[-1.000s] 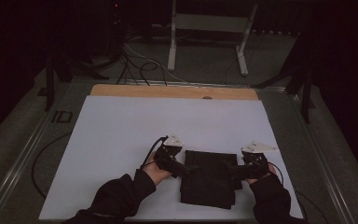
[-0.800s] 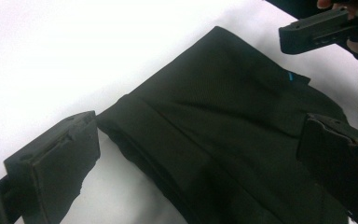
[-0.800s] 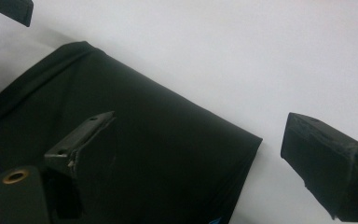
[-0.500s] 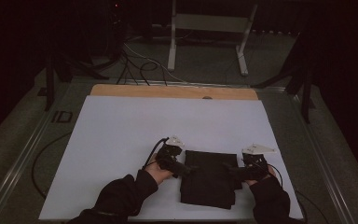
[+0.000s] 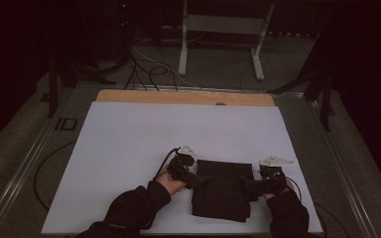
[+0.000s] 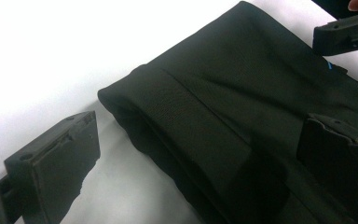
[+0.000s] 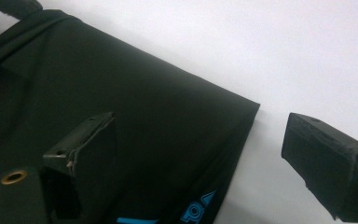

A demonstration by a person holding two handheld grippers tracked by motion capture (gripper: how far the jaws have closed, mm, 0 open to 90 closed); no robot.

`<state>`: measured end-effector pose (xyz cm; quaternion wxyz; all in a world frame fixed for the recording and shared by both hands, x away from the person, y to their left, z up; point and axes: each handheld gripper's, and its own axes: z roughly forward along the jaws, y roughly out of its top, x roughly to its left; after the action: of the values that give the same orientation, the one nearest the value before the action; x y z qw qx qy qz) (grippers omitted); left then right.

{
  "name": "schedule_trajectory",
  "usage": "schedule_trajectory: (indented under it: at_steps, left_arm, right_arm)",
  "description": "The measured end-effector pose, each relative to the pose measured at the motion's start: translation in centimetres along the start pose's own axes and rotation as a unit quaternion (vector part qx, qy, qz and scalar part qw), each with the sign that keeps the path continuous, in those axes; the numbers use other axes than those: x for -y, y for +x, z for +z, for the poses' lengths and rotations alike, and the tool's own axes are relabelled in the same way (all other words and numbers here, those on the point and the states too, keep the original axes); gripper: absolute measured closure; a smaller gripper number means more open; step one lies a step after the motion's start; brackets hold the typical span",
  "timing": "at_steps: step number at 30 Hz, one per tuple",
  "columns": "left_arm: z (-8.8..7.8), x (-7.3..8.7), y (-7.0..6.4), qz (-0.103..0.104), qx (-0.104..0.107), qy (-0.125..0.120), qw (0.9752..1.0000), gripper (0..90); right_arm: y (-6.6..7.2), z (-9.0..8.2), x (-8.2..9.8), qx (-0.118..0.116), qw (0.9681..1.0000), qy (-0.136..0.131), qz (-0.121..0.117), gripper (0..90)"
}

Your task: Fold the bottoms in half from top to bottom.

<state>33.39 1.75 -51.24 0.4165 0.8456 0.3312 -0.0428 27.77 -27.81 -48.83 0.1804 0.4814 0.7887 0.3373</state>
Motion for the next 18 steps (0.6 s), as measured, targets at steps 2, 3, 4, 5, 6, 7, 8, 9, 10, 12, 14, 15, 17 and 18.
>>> schedule_trajectory:
  at_steps: [2, 3, 4, 5, 6, 7, 8, 9, 10, 12, 14, 15, 17, 18]
  left_arm:
    - [0.2, 0.1, 0.1, -0.005, 0.002, -0.001, 1.0000, 0.0]
    - [0.3, 0.1, 0.2, -0.008, 0.003, 0.002, 1.0000, 0.0]
    - [0.4, 0.1, 0.2, -0.012, 0.003, 0.006, 0.9999, 0.0]
    - [0.5, 0.1, 0.2, -0.014, 0.007, 0.012, 0.9998, 0.0]
    - [0.7, 0.2, 0.2, -0.018, 0.011, 0.016, 0.9997, 0.1]
    - [0.8, 0.2, 0.1, -0.020, 0.009, 0.019, 0.9996, 0.0]
    - [0.9, 0.3, 0.1, -0.017, 0.007, 0.021, 0.9996, 0.0]
    - [0.9, 0.3, 0.1, -0.013, 0.004, 0.022, 0.9997, 0.0]
    - [0.9, 0.3, 0.0, -0.015, 0.002, 0.021, 0.9997, 0.0]
    - [1.0, 0.2, 0.0, -0.015, 0.001, 0.025, 0.9996, 0.1]
    - [0.9, 0.2, 0.0, -0.020, -0.001, 0.022, 0.9996, 1.2]
    - [0.9, 0.2, 0.0, -0.025, -0.001, 0.019, 0.9995, 4.8]
    - [0.8, 0.3, 0.0, -0.025, -0.005, 0.016, 0.9995, 11.6]
    - [0.8, 0.3, 0.0, -0.025, -0.010, 0.016, 0.9995, 14.5]
  right_arm:
    - [-0.1, 0.2, 0.0, 0.002, 1.0000, 0.004, 0.001, 10.3]
    - [-0.1, 0.4, 0.1, 0.000, 1.0000, 0.007, 0.003, 10.3]
    - [0.0, 0.5, 0.1, -0.003, 0.9999, 0.010, 0.003, 10.2]
    - [0.0, 0.7, 0.1, -0.005, 0.9999, 0.013, 0.007, 10.2]
    - [0.1, 0.8, 0.1, -0.008, 0.9998, 0.016, 0.009, 10.2]
    - [0.2, 1.0, 0.1, -0.007, 0.9997, 0.019, 0.010, 10.0]
    - [0.1, 1.1, 0.1, -0.007, 0.9997, 0.021, 0.007, 9.7]
    - [0.1, 1.2, 0.1, -0.006, 0.9997, 0.022, 0.010, 9.7]
    - [0.1, 1.2, 0.1, -0.009, 0.9996, 0.023, 0.013, 9.7]
    - [0.0, 1.4, 0.2, -0.009, 0.9995, 0.029, 0.013, 9.7]
    - [0.0, 1.6, 0.4, -0.015, 0.9990, 0.038, 0.018, 9.7]
    - [0.0, 1.8, 0.4, -0.013, 0.9989, 0.042, 0.018, 9.7]
    - [0.1, 2.0, 0.5, -0.016, 0.9986, 0.048, 0.017, 9.7]
    - [0.1, 2.1, 0.5, -0.014, 0.9984, 0.052, 0.016, 9.7]
